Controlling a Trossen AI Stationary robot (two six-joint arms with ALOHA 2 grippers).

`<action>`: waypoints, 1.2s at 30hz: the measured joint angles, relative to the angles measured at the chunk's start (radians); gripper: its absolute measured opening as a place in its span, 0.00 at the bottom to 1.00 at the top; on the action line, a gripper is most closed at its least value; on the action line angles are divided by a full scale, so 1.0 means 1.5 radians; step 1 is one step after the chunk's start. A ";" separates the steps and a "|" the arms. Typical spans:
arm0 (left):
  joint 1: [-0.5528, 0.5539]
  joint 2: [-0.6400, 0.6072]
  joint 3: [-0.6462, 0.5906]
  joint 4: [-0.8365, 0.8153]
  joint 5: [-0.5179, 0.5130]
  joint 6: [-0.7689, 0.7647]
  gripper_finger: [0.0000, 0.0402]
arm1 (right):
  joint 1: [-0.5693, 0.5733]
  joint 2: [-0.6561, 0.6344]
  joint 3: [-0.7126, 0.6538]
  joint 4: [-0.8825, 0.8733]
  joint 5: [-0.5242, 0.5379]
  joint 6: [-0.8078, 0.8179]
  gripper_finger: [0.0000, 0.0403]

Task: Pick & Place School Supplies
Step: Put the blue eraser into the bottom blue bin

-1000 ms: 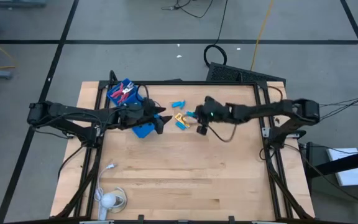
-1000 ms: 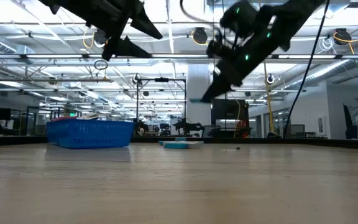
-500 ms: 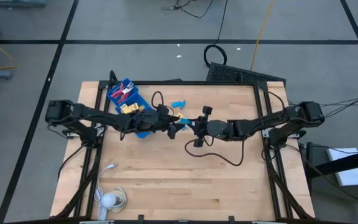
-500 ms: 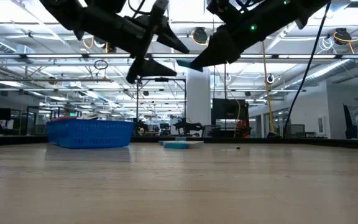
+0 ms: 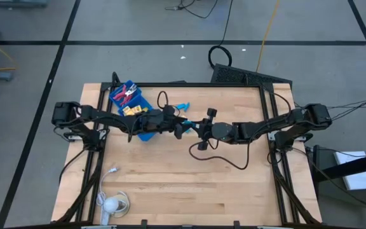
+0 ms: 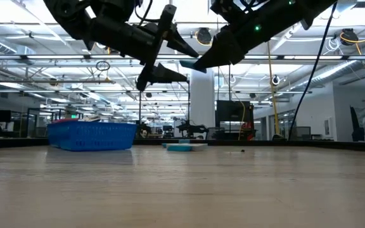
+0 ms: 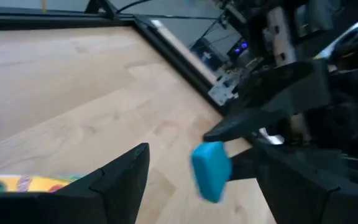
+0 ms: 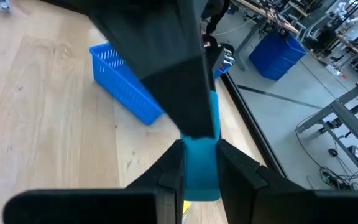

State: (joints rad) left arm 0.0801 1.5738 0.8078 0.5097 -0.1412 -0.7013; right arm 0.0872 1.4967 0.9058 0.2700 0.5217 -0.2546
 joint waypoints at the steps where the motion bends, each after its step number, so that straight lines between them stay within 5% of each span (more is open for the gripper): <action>1: 0.001 0.000 0.000 0.008 0.006 0.000 0.68 | 0.000 0.000 0.000 -0.002 0.000 0.000 0.15; 13: 0.016 0.000 0.000 0.017 0.061 -0.006 0.36 | 0.000 0.000 0.000 -0.008 -0.001 0.000 0.15; 36: 0.017 0.000 -0.001 0.016 0.095 0.019 0.12 | 0.000 -0.001 0.001 -0.010 0.000 0.002 0.21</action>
State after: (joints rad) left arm 0.1063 1.5734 0.8070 0.5335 0.0011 -0.6733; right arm 0.0875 1.4960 0.9070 0.2554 0.5224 -0.2523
